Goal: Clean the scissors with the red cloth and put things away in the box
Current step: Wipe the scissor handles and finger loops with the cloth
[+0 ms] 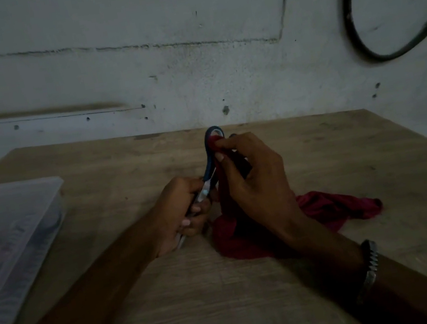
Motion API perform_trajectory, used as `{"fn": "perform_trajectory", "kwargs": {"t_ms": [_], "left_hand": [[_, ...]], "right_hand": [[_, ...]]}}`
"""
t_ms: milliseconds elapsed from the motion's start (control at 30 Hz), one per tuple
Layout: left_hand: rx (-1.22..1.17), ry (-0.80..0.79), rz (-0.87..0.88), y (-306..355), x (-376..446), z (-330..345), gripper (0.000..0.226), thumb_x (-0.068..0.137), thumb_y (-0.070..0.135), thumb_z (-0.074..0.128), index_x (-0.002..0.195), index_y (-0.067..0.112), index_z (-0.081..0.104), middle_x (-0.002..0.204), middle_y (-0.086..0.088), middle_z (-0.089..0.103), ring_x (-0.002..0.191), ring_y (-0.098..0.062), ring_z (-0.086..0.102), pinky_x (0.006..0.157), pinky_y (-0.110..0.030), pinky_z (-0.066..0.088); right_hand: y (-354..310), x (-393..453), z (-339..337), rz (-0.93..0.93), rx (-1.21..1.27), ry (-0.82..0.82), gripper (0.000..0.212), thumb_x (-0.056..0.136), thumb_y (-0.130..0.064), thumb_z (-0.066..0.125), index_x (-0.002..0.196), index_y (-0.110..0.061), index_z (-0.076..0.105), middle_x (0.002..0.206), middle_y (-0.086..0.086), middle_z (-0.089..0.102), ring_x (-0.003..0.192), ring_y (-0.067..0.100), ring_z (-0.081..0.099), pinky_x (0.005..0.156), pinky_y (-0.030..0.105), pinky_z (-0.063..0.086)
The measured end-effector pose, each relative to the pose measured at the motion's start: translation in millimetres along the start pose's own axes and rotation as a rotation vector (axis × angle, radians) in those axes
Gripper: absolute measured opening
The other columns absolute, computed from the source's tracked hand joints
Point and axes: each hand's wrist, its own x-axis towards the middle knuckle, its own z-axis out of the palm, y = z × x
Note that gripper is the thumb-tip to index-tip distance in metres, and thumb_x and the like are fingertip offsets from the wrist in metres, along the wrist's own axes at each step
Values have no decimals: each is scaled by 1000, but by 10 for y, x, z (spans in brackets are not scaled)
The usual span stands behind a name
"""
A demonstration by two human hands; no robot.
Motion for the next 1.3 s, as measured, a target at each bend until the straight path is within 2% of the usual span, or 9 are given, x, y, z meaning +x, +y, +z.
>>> {"fn": "perform_trajectory", "kwargs": {"t_ms": [133,233,367,600,733,800,933,1067,1300], "left_hand": [[-96,-91,-26,-2,-3,-43,44,98,22,38,60,15,58,50,3,31,29,-4,19,32,-14,11],[-138,-122,-38,13,-4,-19,33,95,18,41,68,10,60,50,3,30,29,-4,19,32,-13,10],[-45,-157,-72,0,-57,77,20,83,20,48,76,8,61,49,2,29,29,-4,20,31,-12,11],[28,-102,-32,-26,-23,75,33,96,18,34,80,5,60,51,1,29,28,-4,20,32,-12,11],[40,-17,-8,-51,2,85,34,99,21,31,76,9,53,51,1,31,28,-5,19,31,-12,13],[-6,26,-11,-50,14,100,32,99,20,31,71,13,46,49,2,32,27,-6,20,30,-12,13],[-71,90,40,1,-2,99,35,99,16,32,67,15,43,47,1,32,26,-6,21,31,-11,11],[-6,32,37,-3,1,129,37,101,19,30,66,13,42,44,2,33,25,-6,20,31,-11,10],[77,44,102,-39,2,133,38,102,18,30,66,16,44,48,1,33,27,-7,20,34,-11,12]], "right_hand": [[37,5,-55,-91,-120,-87,25,102,-3,66,125,-7,74,112,1,66,91,8,66,78,18,55],[22,67,-108,-169,-188,27,25,101,-5,67,125,-7,76,117,4,70,96,15,70,76,30,61],[76,173,-185,-271,-282,83,29,100,-8,68,128,-7,75,122,9,72,106,22,67,79,24,55],[42,135,-38,185,-14,194,20,100,-18,73,118,-17,82,102,-9,71,91,-11,64,83,5,47],[38,60,11,387,110,177,20,100,-27,74,118,-23,82,95,-28,69,93,-9,69,90,21,58],[28,9,20,439,159,120,19,98,-26,76,115,-21,83,96,-21,76,93,-2,74,90,31,63],[-1,-37,62,314,68,19,13,96,-20,77,106,-20,86,95,-8,81,86,3,75,83,36,63],[-54,66,-22,209,92,275,18,98,-16,76,116,-19,81,99,-14,75,93,-10,68,81,7,50],[-36,25,57,62,35,203,23,98,-8,75,121,-9,80,100,1,75,90,5,70,79,21,58]]}}
